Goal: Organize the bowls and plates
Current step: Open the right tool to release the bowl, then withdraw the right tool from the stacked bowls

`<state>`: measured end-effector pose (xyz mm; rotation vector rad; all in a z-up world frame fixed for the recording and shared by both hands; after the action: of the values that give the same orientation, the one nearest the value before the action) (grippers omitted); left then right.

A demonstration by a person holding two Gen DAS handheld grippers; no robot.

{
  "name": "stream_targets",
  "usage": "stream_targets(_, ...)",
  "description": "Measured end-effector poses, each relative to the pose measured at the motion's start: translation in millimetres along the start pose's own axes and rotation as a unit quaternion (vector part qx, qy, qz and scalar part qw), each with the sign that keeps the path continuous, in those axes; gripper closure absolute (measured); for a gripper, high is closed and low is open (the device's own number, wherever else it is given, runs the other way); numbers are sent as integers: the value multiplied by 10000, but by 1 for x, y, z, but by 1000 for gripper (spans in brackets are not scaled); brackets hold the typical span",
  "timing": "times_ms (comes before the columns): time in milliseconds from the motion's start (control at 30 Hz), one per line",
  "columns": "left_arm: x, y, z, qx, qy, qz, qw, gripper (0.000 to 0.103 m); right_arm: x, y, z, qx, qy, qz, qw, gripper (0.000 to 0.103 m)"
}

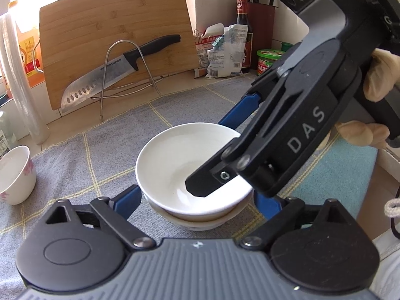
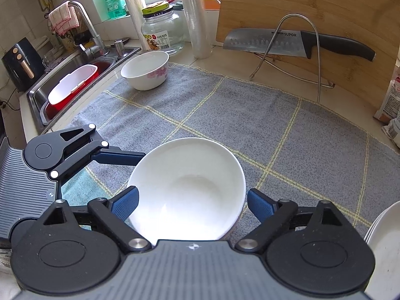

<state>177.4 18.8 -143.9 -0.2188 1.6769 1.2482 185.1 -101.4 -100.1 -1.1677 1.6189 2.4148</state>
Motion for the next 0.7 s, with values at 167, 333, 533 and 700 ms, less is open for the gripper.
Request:
stream_targets(167,2,5,2,-33,71,-28,10000,7,-1,2,-1,52,9,-90,9999,1)
stream_targets(333,5,12,4,-62,191,-104,9997,7,-1,4,1,90,74,-188,9998,0)
stream_targets(533,7,22,8,-204,404,-156,9989,7,-7,10,4,137,268,-373,9989,0)
stream_targets(700,9,36,17,-541,679,-192,9960,7,-17,15,4,5,446,-568,9974,0)
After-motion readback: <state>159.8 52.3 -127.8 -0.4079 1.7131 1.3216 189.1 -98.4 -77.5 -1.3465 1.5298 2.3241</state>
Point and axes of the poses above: each gripper's, at about its wrist camera, not at the fingertips, and y roughly against the way its jaws point, z to its left, x to its underside, the point moved 7 cm from there along -y, roughly the way its jaws point, and after that the axes turned 2 degrees about -z, right-handed, at the moved point
